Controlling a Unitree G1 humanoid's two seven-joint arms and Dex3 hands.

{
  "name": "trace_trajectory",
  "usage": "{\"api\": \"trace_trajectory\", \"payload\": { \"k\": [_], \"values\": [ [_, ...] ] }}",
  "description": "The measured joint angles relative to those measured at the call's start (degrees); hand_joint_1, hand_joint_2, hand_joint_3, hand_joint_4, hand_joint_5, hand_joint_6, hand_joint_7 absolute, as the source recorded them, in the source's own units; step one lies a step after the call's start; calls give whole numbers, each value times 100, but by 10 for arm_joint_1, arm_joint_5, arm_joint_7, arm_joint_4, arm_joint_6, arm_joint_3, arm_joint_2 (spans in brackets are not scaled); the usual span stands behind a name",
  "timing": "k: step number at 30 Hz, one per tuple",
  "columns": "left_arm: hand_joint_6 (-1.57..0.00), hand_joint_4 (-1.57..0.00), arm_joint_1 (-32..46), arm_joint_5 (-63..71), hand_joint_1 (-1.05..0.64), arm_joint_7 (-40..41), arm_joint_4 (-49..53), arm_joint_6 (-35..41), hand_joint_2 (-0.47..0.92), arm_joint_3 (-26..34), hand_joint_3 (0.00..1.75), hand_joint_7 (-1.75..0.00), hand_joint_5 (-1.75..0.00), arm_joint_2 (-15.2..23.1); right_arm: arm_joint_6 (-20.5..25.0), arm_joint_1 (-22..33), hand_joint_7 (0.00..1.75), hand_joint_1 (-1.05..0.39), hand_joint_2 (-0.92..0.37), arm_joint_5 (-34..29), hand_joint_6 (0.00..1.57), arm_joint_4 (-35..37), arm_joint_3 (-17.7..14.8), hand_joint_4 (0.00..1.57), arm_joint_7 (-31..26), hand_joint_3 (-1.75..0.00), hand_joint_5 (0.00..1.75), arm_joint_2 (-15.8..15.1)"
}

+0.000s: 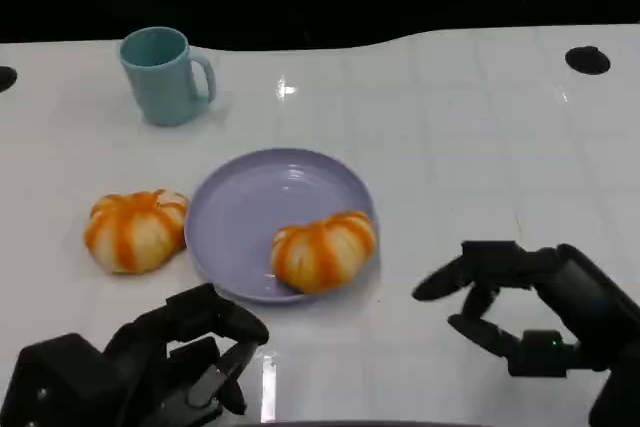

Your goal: Grasp the bread from the table and place it into the plate.

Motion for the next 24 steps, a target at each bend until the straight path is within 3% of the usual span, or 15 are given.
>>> {"api": "trace_trajectory", "payload": {
  "k": [8, 24],
  "values": [
    [-60, -67, -2, -3, -41, 0, -8, 12, 92, 3, 52, -134, -175, 4, 14, 53, 137, -10, -46, 13, 72, -47, -9, 79, -3, -122, 175, 3],
    [-61, -68, -12, -3, -40, -10, 2, 8, 91, 13, 51, -134, -175, 16, -7, 72, 149, -10, -42, -28, 72, -9, -4, 88, -39, -125, 175, 10]
  ]
}}
